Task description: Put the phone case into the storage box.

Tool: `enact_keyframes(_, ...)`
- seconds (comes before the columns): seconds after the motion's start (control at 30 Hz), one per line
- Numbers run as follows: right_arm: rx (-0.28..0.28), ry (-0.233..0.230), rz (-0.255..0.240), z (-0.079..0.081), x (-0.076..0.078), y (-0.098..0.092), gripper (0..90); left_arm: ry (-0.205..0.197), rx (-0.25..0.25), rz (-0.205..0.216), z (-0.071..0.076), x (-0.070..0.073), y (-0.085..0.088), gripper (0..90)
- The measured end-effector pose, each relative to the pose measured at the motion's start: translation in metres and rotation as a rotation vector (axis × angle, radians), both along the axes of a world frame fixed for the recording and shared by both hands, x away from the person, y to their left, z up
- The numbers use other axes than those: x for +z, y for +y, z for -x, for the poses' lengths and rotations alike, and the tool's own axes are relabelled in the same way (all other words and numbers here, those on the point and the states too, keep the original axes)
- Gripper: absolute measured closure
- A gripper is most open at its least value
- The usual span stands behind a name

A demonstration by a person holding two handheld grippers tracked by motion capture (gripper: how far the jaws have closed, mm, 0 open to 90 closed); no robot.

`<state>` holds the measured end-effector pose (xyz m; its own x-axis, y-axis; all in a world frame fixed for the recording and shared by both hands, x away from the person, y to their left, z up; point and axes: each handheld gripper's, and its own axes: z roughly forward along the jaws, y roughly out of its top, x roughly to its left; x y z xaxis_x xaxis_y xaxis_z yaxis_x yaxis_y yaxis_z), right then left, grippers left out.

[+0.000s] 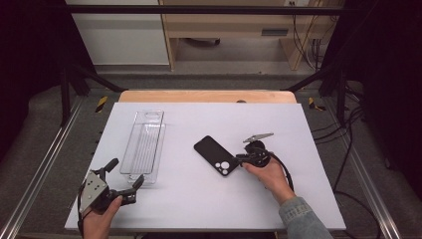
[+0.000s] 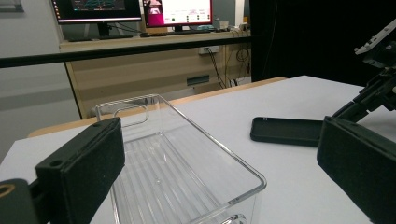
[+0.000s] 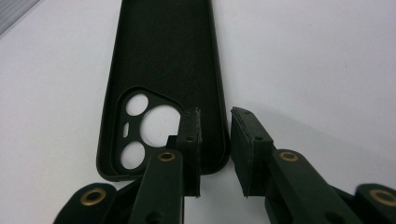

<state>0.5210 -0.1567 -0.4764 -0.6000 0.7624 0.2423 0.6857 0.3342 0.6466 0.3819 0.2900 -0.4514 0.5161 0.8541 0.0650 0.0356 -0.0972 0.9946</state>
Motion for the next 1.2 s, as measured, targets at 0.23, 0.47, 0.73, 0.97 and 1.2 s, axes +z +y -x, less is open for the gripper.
enact_keyframes(0.23, -0.003, 0.005, -0.004, -0.0015, -0.0016, 0.0002, 75.1, 0.003, 0.0, -0.006, -0.0005, -0.0004, -0.0006, 0.7)
enact_keyframes(0.47, -0.006, 0.016, -0.005, -0.0036, -0.0042, 0.0001, 78.1, 0.007, 0.006, -0.003, -0.0007, -0.0007, 0.0001, 0.6)
enact_keyframes(0.73, -0.012, 0.002, 0.001, -0.0027, -0.0055, -0.0022, 87.6, 0.007, 0.003, -0.007, -0.0005, -0.0008, -0.001, 0.6)
enact_keyframes(0.97, 0.016, -0.043, 0.039, -0.0001, -0.0057, -0.0008, 88.5, 0.01, 0.006, -0.006, -0.0003, -0.0013, -0.0007, 0.6)
enact_keyframes(1.2, 0.029, -0.1, 0.089, 0.0037, -0.0033, 0.0025, 89.2, 0.012, 0.011, -0.003, -0.0001, -0.0016, 0.0001, 0.6)
